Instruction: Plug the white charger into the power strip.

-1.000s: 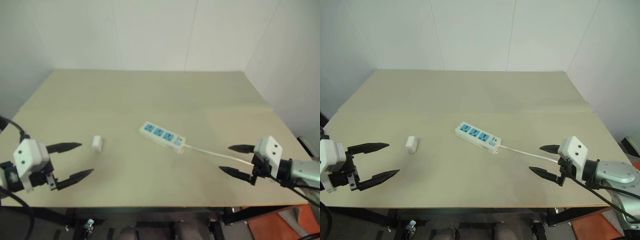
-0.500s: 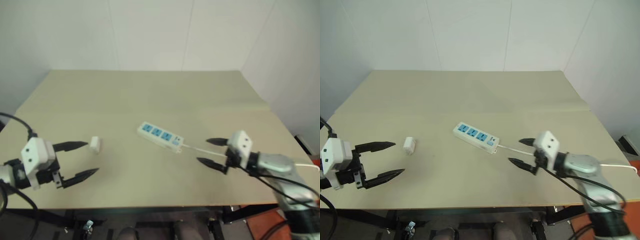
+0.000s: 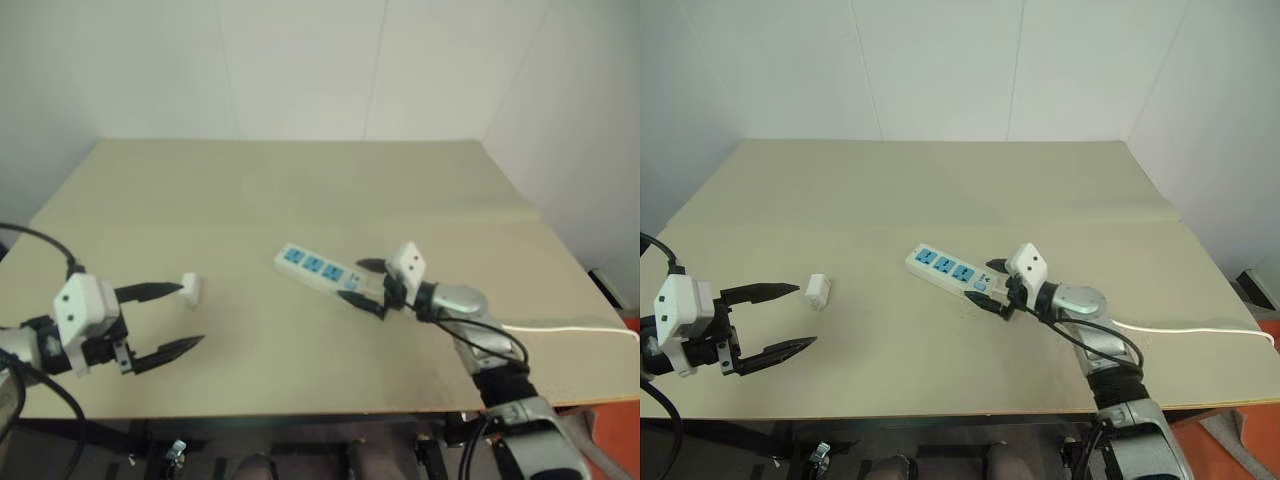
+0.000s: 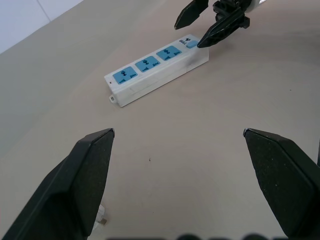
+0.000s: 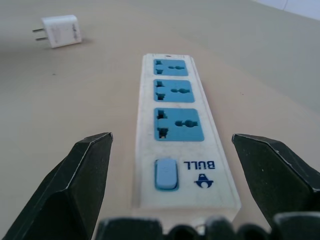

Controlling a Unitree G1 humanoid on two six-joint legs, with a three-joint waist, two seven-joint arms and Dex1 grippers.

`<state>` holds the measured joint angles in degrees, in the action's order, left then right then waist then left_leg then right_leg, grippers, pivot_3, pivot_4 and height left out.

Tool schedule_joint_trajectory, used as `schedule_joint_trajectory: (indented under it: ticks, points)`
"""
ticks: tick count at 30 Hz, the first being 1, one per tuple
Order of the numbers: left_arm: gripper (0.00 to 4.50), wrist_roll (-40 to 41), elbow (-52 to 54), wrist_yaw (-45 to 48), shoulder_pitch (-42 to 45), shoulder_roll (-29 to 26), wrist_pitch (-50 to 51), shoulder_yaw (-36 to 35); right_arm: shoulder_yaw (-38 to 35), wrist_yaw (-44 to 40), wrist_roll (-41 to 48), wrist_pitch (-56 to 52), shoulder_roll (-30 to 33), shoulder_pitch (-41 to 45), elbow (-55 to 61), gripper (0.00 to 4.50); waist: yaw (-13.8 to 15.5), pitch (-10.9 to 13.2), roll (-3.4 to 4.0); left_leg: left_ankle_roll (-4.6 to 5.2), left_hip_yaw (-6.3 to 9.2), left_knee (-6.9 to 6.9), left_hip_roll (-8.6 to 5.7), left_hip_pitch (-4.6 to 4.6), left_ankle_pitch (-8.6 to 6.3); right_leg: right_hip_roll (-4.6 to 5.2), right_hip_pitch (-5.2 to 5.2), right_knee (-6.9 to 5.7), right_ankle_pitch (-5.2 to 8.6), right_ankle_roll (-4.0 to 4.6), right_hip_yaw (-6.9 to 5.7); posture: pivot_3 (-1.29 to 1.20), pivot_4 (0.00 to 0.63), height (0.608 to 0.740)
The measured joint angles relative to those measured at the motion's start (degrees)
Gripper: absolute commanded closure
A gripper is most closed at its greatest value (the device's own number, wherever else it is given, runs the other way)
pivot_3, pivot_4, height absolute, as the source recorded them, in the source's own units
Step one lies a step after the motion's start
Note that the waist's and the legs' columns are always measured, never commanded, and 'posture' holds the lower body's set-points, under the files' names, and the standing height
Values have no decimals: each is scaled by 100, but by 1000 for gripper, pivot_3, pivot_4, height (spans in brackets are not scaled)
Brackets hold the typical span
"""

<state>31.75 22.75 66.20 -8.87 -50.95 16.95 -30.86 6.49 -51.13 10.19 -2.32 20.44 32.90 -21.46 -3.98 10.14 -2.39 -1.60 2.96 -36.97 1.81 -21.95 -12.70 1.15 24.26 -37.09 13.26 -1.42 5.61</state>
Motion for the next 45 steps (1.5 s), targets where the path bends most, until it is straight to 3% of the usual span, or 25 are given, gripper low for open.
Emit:
schedule_joint_trajectory:
  ticks: [10,17,22,27,32,39,45]
  points:
    - [0,15,3,14,52,1,2,82,16,-72,-169,575,-410,457,-1601,35,-17,1,1,0,0,0,1,3,0,-1,-1,-2,-2,4,0,0,150,740]
    - [0,15,0,46,117,0,2,87,-32,-278,-221,836,-533,631,-2060,35,-29,0,1,0,1,1,4,13,0,-4,-7,-3,-2,4,-1,0,150,740]
    - [0,16,-2,85,133,-13,6,87,-106,-362,-215,1076,-692,701,-2383,1070,-105,-4,-2,0,1,5,6,26,0,-5,-18,-3,0,0,0,0,150,740]
    - [0,16,-2,96,138,-44,13,87,-203,-403,-214,1229,-803,739,-2562,1065,-165,-11,-9,0,3,8,7,31,0,-6,-22,-4,0,0,-1,0,150,740]
    - [0,23,-63,167,197,-89,18,92,-252,-741,-194,1153,-781,688,-2425,1065,-162,-10,-9,0,4,8,7,30,0,-6,-20,-4,1,0,-1,0,150,740]
    - [0,110,-809,391,800,-616,97,48,246,-1748,-159,762,-554,105,-1187,1065,-165,-8,-6,0,6,9,10,23,0,-10,-11,-6,14,-22,-3,0,150,740]
    - [0,-189,-1323,-217,1587,-950,595,386,545,-2038,-175,686,-473,-57,-811,1065,-173,-6,-3,0,5,9,13,26,0,-14,-10,-9,14,-23,-2,0,150,740]
